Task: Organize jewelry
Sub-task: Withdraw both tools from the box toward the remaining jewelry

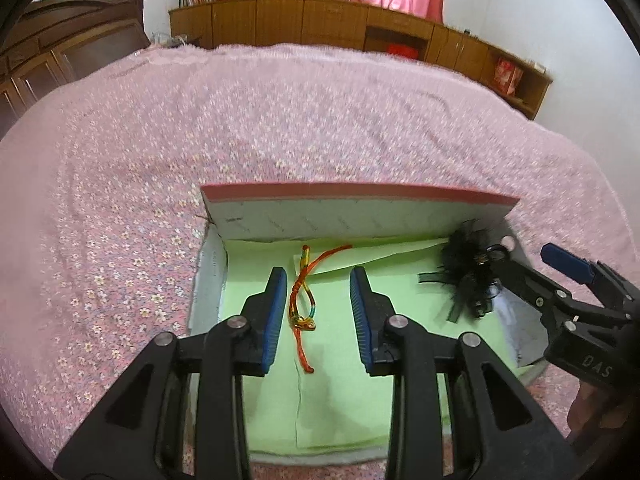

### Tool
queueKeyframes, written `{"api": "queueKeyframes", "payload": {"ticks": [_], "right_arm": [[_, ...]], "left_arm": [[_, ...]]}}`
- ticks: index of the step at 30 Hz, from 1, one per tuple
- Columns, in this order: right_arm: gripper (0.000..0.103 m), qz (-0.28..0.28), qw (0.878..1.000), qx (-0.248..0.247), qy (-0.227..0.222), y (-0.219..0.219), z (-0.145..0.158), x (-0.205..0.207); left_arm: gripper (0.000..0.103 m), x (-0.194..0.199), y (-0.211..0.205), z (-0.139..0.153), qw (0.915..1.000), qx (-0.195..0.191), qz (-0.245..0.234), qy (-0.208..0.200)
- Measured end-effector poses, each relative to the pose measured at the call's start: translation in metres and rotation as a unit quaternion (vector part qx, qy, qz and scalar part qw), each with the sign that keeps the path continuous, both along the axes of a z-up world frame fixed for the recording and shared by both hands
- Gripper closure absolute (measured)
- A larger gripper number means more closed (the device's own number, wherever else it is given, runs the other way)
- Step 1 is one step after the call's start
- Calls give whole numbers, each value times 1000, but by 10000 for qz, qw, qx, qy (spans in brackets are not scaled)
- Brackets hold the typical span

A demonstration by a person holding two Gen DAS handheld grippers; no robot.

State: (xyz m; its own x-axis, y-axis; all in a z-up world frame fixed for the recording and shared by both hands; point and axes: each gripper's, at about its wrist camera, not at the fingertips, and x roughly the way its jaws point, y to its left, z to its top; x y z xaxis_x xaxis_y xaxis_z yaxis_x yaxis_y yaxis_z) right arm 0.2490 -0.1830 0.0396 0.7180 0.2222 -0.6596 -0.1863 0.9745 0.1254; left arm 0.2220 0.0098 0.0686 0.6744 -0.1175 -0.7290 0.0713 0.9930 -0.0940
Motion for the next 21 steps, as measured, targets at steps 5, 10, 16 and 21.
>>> {"api": "queueKeyframes", "payload": {"ticks": [5, 10, 16, 21], "right_arm": [[22, 6, 9991, 231, -344, -3, 15, -24], [21, 40, 9973, 431, -587, -7, 24, -51], [20, 39, 9950, 602, -792, -13, 28, -82], [20, -2, 9926, 656, -1020, -21, 30, -107]], "left_arm": [[76, -22, 0, 13, 9993, -58, -55, -359], [74, -48, -1, 22, 9976, 62, -88, -680], [74, -73, 1, 31, 9955, -5, -156, -933], [73, -96, 4, 34, 9941, -15, -204, -1067]]}}
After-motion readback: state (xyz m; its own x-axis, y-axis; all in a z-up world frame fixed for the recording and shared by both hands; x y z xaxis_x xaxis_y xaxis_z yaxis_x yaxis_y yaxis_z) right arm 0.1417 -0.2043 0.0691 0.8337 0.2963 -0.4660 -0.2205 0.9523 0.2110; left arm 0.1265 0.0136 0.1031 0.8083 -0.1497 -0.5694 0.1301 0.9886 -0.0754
